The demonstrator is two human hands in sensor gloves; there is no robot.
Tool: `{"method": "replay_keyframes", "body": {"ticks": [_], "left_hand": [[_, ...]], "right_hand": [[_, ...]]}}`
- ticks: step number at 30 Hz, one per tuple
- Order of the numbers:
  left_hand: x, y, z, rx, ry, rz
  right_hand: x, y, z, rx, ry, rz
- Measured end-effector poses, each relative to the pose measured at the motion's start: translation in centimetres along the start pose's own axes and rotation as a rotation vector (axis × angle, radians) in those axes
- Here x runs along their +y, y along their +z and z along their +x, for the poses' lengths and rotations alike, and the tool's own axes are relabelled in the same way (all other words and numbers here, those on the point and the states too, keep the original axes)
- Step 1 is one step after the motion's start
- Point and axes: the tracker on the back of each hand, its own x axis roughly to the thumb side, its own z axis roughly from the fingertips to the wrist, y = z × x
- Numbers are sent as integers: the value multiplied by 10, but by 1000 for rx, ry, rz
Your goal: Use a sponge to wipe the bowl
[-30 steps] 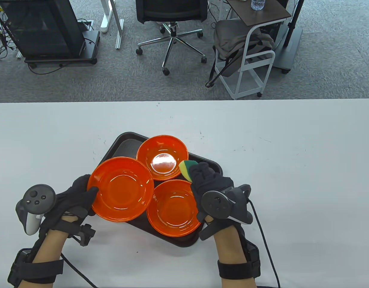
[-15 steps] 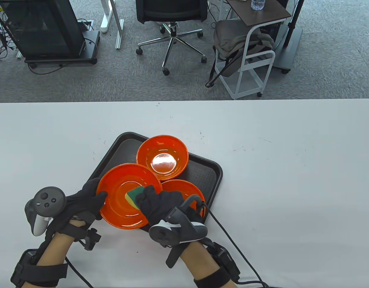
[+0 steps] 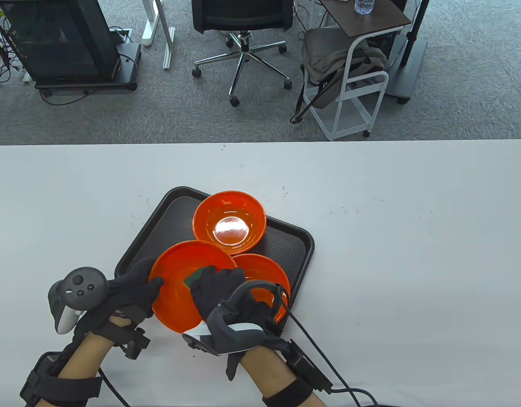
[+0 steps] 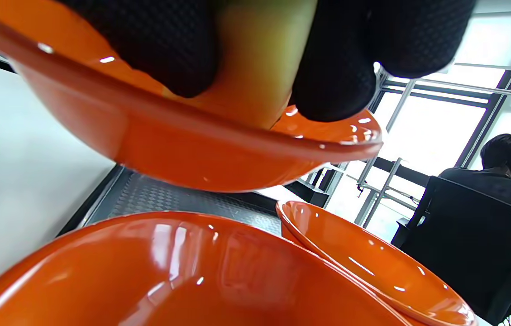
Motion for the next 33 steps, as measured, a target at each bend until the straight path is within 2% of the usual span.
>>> {"method": "replay_keyframes", "body": {"ticks": [5,9,12,18,22,28,33], "left_hand": [[-7,-1,5,-15,9,-9],[-5,-1,1,2,-24,1],[-1,-1,-3,20,-4,14],[3,-1,-4,22,-21,42],[4,0,-5,22,-16,34],[0,0,1,-15,-14,-7],[-3,0,2,-32,20,-22]], "right_hand": [[-2,-4,7,-107,-90,-73],[-2,-3,12,-181,-163,-53],[0,-1,10,-172,-252,2],[-2,0,8,-98,-171,145],[2,0,4,-17,-56,241],[7,1,-5,49,19,174],[10,1,-11,36,-35,10]]}}
